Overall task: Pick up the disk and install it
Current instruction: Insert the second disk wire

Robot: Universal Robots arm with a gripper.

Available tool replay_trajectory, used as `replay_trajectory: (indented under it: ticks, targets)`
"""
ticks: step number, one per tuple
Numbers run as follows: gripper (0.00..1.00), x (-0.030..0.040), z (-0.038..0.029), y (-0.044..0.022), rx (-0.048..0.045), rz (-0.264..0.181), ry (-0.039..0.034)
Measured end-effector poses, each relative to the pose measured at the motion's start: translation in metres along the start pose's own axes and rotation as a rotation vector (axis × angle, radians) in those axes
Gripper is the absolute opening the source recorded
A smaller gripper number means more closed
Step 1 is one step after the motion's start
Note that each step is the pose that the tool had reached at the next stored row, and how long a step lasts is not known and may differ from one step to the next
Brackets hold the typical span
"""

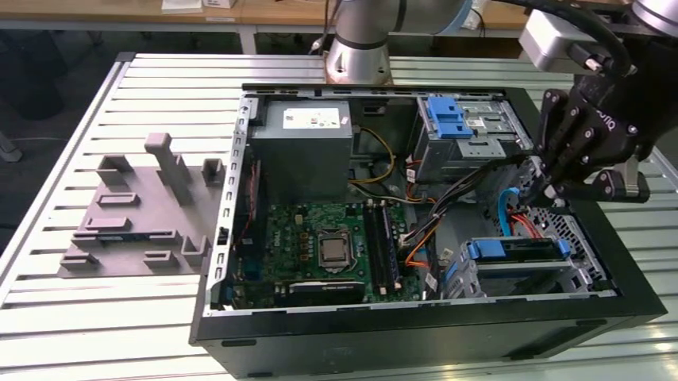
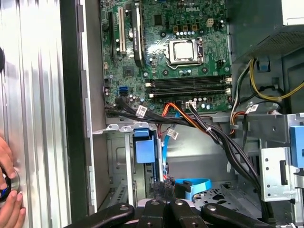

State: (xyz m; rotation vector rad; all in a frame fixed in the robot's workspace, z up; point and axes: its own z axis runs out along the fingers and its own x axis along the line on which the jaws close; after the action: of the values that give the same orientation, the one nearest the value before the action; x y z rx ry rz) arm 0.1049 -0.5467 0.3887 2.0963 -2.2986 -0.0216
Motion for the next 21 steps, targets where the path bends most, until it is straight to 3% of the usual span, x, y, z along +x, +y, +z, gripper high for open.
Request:
replay_trajectory:
  ticks: [9, 16, 17, 20, 21]
  targets:
    - [0.11, -0.0129, -0.0001, 0.0014, 0.0006, 0.0, 0.0007]
    - [0.11, -0.0169, 0.0027, 0.0016, 0.0021, 0.0, 0.0116]
    - [0.17, -0.0175, 0.0032, 0.0017, 0.0022, 0.0, 0.0119]
    - [0.19, -0.0198, 0.0043, 0.0018, 0.0022, 0.0, 0.0119]
    - [0.25, -0.0206, 0.0046, 0.0019, 0.0022, 0.0, 0.0119]
